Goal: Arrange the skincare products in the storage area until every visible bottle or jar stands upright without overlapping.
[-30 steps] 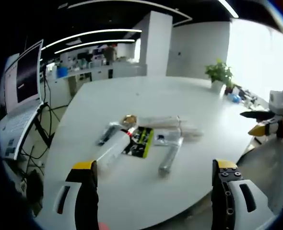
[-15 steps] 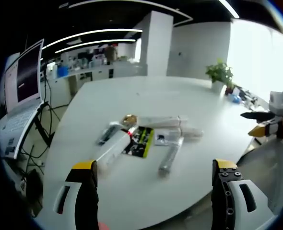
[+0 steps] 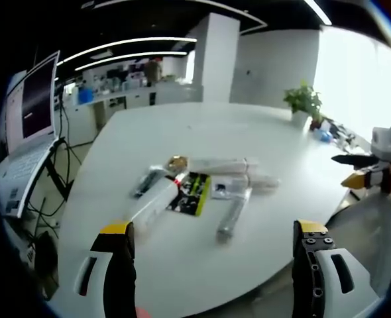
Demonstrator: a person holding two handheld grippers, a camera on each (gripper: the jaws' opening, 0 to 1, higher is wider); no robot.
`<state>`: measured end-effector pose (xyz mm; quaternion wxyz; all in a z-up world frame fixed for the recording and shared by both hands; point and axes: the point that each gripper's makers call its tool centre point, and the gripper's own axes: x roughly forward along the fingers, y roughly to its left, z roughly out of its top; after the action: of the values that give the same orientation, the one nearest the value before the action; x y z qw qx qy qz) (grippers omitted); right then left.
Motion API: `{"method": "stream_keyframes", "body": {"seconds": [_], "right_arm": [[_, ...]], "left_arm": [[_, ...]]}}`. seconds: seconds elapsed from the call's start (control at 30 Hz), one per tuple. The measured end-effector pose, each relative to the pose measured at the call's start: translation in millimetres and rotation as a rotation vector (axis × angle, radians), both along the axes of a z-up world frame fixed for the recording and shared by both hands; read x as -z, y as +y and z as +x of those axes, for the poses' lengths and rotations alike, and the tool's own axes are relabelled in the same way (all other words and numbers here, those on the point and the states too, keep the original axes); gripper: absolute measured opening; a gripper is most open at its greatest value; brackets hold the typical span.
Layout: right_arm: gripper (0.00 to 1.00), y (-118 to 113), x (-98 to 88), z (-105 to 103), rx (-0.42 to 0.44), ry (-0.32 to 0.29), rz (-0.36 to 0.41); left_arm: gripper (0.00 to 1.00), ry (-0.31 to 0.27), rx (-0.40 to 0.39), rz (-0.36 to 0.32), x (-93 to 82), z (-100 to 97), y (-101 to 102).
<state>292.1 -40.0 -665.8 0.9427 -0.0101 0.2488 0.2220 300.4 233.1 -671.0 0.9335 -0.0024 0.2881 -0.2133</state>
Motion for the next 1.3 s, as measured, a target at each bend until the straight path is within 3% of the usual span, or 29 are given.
{"method": "stream_keyframes", "body": {"seconds": [0.23,0.67,1.3], "right_arm": [[1.00,-0.6,-0.2,0.2,0.002,-0.001,0.002],[1.00,-2.3,-1.3,0.8,0.010,-0.011,0.000],[1.00,-5.9,-1.0,2.1,0.031,-0.006,0.004]], "left_arm": [[0.97,0.042,-0.015,-0.024,5.3,4.4,3.7],[0.97,0.070,0.051,0.066,9.8,28.4,12.6],[0.96,0.168,0.213,0.236,41.0,70.7,12.4]]}}
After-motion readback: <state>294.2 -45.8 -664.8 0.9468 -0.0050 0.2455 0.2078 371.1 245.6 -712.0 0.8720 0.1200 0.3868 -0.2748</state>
